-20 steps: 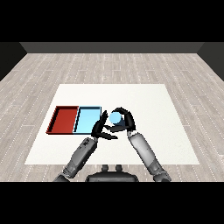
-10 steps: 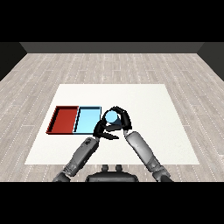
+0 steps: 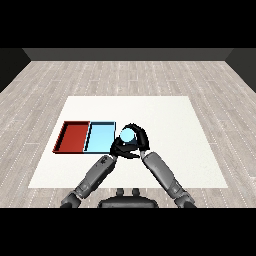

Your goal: Pick the blue can and put it in the blue box

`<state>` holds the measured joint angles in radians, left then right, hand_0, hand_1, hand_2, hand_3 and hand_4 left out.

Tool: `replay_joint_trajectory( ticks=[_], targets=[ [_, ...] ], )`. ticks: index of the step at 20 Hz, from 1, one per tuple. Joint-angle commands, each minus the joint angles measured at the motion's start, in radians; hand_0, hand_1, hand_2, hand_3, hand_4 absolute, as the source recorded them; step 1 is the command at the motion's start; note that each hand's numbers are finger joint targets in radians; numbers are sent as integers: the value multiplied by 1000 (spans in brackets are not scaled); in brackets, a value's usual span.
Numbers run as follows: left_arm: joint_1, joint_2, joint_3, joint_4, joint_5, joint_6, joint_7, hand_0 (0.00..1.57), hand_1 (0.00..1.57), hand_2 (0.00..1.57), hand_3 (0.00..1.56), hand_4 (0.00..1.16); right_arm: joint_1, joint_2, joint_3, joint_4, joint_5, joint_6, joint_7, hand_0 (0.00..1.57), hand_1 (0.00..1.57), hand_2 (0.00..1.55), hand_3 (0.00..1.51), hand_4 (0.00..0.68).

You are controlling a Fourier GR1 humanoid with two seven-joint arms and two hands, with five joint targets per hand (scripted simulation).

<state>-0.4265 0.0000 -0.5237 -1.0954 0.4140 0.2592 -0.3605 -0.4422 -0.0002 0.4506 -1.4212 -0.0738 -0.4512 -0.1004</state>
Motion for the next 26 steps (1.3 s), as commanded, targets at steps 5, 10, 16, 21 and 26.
replay_joint_trajectory(
  ticks=[5,10,16,21,26],
  targets=[
    [-74,0,-91,84,60,148,-12,0,0,0,0,530,-26,0,84,59,-162,-68,-111,1477,1477,1465,1396,600],
    [-106,0,-81,27,252,171,-27,1437,1437,1407,1215,625,-56,0,31,19,-210,-44,-79,1455,1455,1445,1387,615],
    [-62,0,-174,118,318,178,-188,1571,1571,1571,1499,914,43,0,90,-64,-155,-79,-80,1444,1444,1441,1394,617],
    [-142,0,-156,202,348,146,-292,1571,1571,1571,1512,1105,-13,0,1,61,-240,12,-134,1388,1388,1417,1374,528],
    [-99,0,-91,162,280,141,-287,1571,1571,1571,1535,1122,2,-21,52,-7,-138,34,-32,0,0,0,0,0]
  ],
)
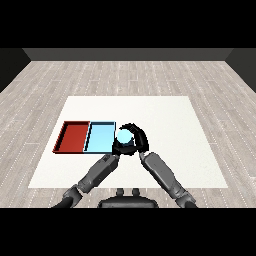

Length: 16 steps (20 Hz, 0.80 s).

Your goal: Pick the blue can and put it in the blue box

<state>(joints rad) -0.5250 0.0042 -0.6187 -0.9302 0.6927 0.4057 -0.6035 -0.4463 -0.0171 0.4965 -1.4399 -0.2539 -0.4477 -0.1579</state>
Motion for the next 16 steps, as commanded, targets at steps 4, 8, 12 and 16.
replay_joint_trajectory(
  ticks=[4,8,12,16],
  targets=[
    [-8,-4,42,79,-2,-77,-97,1571,1571,1571,1535,1122,20,17,-19,7,74,57,35,0,0,0,0,0],
    [-3,-4,21,-28,-28,26,-12,1571,1571,1571,1520,1133,38,17,-32,-6,100,52,36,0,0,0,0,0],
    [12,-4,-15,19,3,47,-60,1571,1571,1571,1527,1140,59,8,-101,-44,69,65,16,0,0,0,0,0],
    [25,18,52,-51,-77,72,9,1571,1571,1571,1537,1155,123,-29,-150,-125,20,141,-31,0,0,0,0,0]
  ],
)
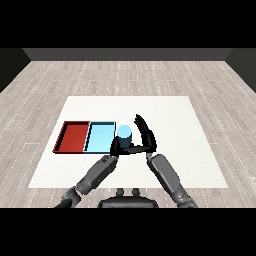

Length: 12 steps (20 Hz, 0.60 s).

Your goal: Pick the blue can and put it in the blue box

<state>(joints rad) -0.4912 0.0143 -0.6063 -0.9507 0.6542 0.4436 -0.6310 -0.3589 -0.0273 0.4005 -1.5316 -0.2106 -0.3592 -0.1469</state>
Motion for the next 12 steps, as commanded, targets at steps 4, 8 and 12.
replay_joint_trajectory(
  ticks=[4,8,12],
  targets=[
    [-44,69,88,61,-28,-44,-5,1571,1571,1571,1530,1150,130,-17,-177,-98,-152,75,-131,0,0,0,0,0],
    [-105,104,115,105,-81,17,52,1571,1571,1571,1520,1149,204,-61,-241,-159,-197,101,-107,0,0,0,0,0],
    [-155,237,177,63,-81,30,185,1571,1571,1571,1523,1152,279,-49,-231,-196,-197,110,-136,0,0,0,0,0]
  ],
)
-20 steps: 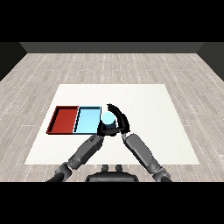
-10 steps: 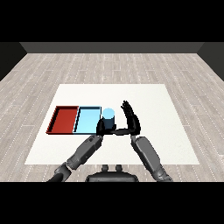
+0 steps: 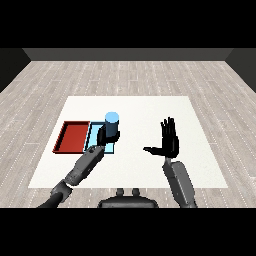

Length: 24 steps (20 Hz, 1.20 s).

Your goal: Pick the blue can and put it in the blue box

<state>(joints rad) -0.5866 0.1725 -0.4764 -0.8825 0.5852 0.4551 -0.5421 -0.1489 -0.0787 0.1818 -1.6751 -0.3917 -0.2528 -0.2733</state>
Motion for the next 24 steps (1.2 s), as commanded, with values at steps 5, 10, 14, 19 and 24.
replay_joint_trajectory(
  ticks=[5,10,14,19,24],
  targets=[
    [-92,121,23,157,-101,74,165,1571,1571,1571,1507,1141,58,-36,-98,38,-75,87,-38,0,0,0,0,0],
    [-138,158,-34,322,-172,80,333,1571,1571,1561,1483,1012,39,-12,-80,41,-59,58,-16,0,0,0,0,0],
    [-189,89,-68,511,-226,122,436,1437,1437,1353,1181,940,46,15,-87,84,-58,70,-73,0,0,0,0,0],
    [-195,43,-57,716,-233,43,498,650,650,585,236,917,76,-22,-115,75,-85,104,-49,0,0,0,0,0],
    [-234,-26,26,821,-189,96,504,1377,1377,1203,0,757,48,-28,-147,145,-81,113,-69,0,0,0,0,0]
  ],
)
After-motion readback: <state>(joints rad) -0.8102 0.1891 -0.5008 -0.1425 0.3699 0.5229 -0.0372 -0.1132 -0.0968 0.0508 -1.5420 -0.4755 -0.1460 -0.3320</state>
